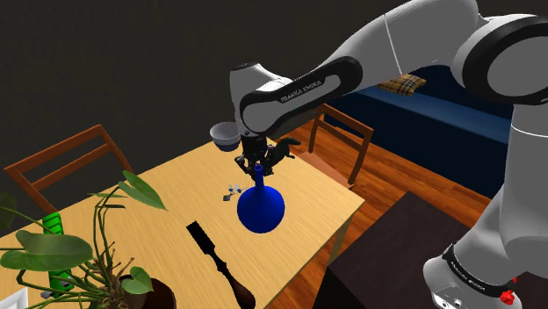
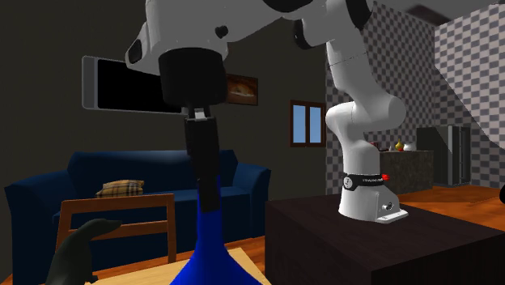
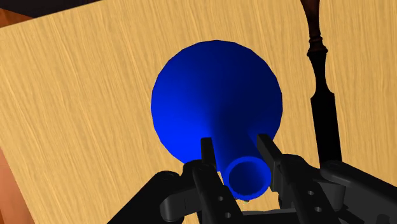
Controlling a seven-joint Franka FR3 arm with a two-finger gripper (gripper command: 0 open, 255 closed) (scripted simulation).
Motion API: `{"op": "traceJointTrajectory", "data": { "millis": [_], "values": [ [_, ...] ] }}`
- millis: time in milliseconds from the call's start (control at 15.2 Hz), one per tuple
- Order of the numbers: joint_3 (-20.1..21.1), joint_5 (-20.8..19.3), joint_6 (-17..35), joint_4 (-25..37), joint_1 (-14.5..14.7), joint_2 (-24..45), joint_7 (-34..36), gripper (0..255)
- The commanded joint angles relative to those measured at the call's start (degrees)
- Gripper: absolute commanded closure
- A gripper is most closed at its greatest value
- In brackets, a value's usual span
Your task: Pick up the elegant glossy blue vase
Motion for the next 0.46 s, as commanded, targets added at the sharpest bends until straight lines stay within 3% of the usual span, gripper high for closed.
{"op": "traceJointTrajectory", "data": {
  "millis": [0, 396],
  "values": [
    [0.1, 0.2, -1.4, 0.8, 0.0, -0.6, 0.1, 255],
    [0.3, 0.5, -4.1, 2.3, -0.1, -1.9, 0.0, 255]
  ]
}}
